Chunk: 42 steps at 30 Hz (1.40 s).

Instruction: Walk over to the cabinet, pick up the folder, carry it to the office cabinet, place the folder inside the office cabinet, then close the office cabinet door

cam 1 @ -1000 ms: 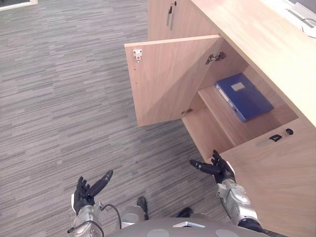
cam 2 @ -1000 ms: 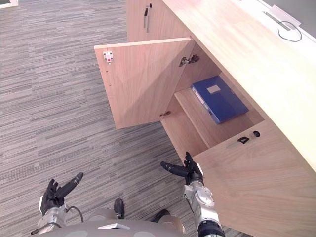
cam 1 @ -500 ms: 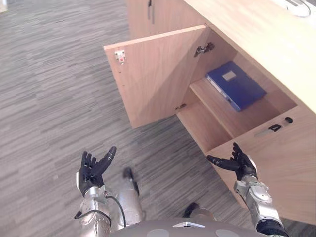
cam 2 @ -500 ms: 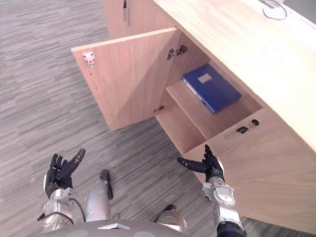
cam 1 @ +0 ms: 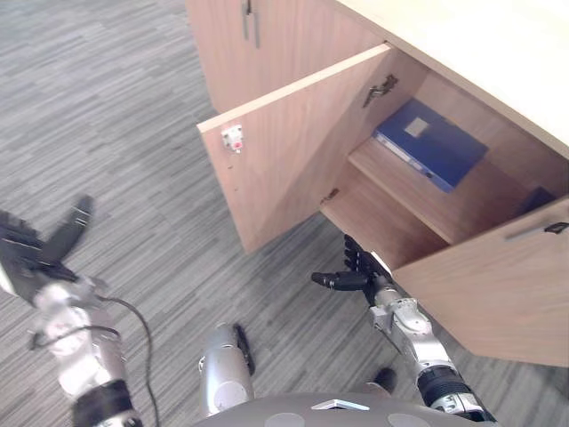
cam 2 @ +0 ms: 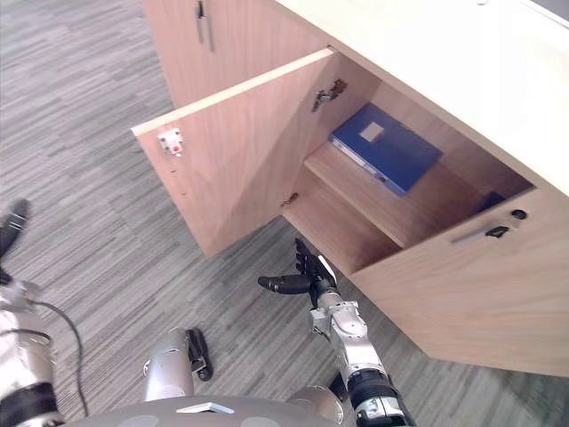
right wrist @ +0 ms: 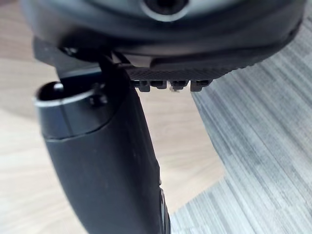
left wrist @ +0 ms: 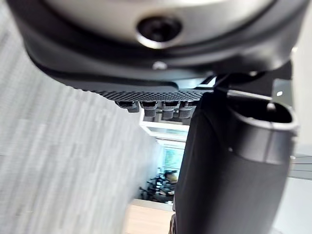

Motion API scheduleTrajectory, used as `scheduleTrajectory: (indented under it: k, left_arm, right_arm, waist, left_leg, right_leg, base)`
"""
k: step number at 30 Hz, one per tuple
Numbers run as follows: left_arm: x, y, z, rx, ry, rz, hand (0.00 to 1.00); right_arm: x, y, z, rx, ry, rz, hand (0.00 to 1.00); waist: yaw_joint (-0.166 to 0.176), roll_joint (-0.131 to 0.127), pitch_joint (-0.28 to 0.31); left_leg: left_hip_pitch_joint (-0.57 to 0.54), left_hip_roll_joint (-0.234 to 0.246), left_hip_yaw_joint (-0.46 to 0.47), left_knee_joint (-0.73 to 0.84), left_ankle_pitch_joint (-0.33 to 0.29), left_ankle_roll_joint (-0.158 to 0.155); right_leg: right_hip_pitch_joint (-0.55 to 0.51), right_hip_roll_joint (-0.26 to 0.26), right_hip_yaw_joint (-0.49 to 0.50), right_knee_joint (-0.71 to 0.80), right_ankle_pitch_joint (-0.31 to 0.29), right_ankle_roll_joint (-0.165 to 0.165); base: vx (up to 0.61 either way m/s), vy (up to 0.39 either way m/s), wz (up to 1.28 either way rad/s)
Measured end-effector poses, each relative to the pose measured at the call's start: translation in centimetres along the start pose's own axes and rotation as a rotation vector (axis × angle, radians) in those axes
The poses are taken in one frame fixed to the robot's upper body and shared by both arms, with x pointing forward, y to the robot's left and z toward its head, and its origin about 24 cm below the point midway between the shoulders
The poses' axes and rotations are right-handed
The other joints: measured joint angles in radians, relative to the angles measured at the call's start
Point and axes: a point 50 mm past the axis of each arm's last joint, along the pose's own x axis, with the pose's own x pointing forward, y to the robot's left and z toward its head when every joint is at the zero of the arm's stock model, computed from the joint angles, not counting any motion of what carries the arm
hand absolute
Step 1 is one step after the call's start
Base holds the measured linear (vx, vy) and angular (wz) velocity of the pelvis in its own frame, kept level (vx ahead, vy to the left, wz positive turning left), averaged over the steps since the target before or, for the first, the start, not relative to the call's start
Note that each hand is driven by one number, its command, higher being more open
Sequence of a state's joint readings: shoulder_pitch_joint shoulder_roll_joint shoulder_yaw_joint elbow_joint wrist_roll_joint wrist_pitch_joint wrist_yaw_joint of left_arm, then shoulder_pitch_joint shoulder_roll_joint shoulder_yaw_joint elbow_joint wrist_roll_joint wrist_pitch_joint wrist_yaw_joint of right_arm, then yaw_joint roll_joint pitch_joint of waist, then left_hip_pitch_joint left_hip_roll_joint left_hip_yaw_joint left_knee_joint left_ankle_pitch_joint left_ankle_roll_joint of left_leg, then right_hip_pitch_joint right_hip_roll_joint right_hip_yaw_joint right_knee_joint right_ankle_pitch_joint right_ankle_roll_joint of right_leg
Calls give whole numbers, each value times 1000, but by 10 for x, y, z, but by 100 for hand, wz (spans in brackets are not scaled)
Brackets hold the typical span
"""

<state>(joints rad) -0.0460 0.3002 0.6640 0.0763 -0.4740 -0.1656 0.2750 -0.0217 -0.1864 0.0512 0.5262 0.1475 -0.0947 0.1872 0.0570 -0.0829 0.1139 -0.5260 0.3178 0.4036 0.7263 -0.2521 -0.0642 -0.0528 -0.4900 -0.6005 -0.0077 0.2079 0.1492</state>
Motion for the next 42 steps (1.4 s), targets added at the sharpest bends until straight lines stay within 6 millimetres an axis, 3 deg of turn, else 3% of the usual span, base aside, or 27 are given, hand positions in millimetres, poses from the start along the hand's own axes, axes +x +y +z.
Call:
scheduleTrajectory:
  k: [2,4,6,7,9,12,15,18,23,26,30,34,35,36,37,39,42]
  left_arm:
    - [23,-16,17,-15,-60,-50,100]
    - [39,-38,30,-34,-87,-148,100]
    - [57,-76,43,-24,-74,-387,100]
    - [60,-86,46,-15,-69,-447,100]
    - [60,-122,49,-19,-38,-652,100]
    - [51,-140,42,-43,10,-795,100]
    - [34,-153,23,-53,112,-943,100]
    - [4,-169,-6,-19,270,-1111,100]
    - [-35,-165,-11,78,384,-1373,100]
    - [-74,-158,-23,73,496,-1522,100]
    - [-103,-155,-37,21,647,-1592,100]
    - [-164,-151,-53,-44,887,-1743,100]
    - [-202,-156,-59,-125,993,-1816,100]
    - [-218,-161,-60,-169,1030,-1852,100]
    - [-244,-173,-56,-238,1061,-1920,100]
    - [-304,-214,-13,-528,984,-2127,100]
    - [-337,-256,52,-857,750,-2263,100]
  right_arm:
    - [-6,-13,-3,5,6,-37,100]
    - [-14,-23,-7,7,16,-70,100]
    - [-22,-28,-15,-1,45,-77,100]
    - [-23,-27,-17,-1,51,-74,100]
    - [-27,-19,-25,-4,80,-17,100]
    - [-29,-8,-32,-10,107,56,100]
    - [-35,-5,-40,-10,142,97,100]
    - [-45,-20,-45,-42,181,88,100]
    - [-71,-71,-43,-32,188,-54,100]
    - [-84,-108,-23,-66,138,-161,100]
    - [-94,-135,-7,-142,133,-219,100]
    - [-97,-145,-3,-158,140,-242,100]
    - [-97,-149,-1,-119,121,-264,100]
    - [-97,-153,0,-101,114,-281,100]
    - [-97,-158,3,-68,95,-310,100]
    - [-99,-167,21,86,-70,-420,100]
    - [-97,-170,39,140,-192,-485,100]
  waist:
    - [-3,2,-4]
    - [-5,5,-5]
    - [-5,8,-7]
    - [-7,9,-8]
    - [-13,24,-16]
    - [-35,48,-30]
    - [-48,76,-46]
    - [-60,97,-59]
    - [-67,98,-60]
    - [-92,103,-64]
    - [-124,104,-69]
    - [-180,116,-98]
    - [-202,128,-104]
    - [-207,131,-106]
    - [-215,134,-107]
    - [-250,134,-107]
    - [-277,129,-103]
  left_leg:
    - [-20,18,-15,17,-1,-7]
    - [-24,24,-25,22,0,-9]
    - [-24,24,-39,24,0,-9]
    - [-24,24,-40,24,0,-9]
    - [-26,22,-42,25,0,-9]
    - [-27,20,-43,24,0,-9]
    - [-27,12,-63,18,3,-7]
    - [-21,-6,-100,4,6,-11]
    - [0,-14,-98,5,8,-14]
    - [30,-9,-90,13,-11,-32]
    - [46,-7,-83,14,-25,-46]
    - [47,-9,-75,4,-19,-44]
    - [47,-10,-79,13,-15,-45]
    - [47,-11,-87,18,-15,-45]
    - [48,-18,-108,20,-15,-45]
    - [62,-27,-128,6,-18,-50]
    - [111,-19,-119,-16,-25,-65]
  right_leg:
    - [0,23,0,-21,-4,34]
    - [1,32,1,-28,1,47]
    - [9,35,3,-29,0,60]
    - [9,36,3,-30,0,61]
    - [10,35,3,-30,0,61]
    - [10,32,3,-30,-3,78]
    - [3,31,11,-29,-3,106]
    - [4,27,18,-17,-8,110]
    - [16,15,28,0,-13,110]
    - [28,11,49,8,-17,106]
    - [27,10,72,4,-22,101]
    - [17,13,83,-11,-17,100]
    - [16,13,85,-13,-5,111]
    - [17,13,87,-13,-5,111]
    - [20,12,89,-12,-5,111]
    - [22,11,104,0,-5,111]
    - [19,10,141,26,-9,111]
  base:
    - [-11,-84,-6]
    - [-5,-25,-3]
    - [0,0,0]
    - [-24,-17,3]
    - [0,0,0]
    - [0,0,0]
    - [17,-36,-7]
    - [10,-8,1]
    - [-11,4,1]
    - [-46,6,-15]
    - [-47,8,-14]
    - [49,-11,-8]
    - [92,-5,-7]
    - [112,-4,-9]
    - [100,-1,-7]
    - [76,4,-10]
    - [-2,-7,-30]
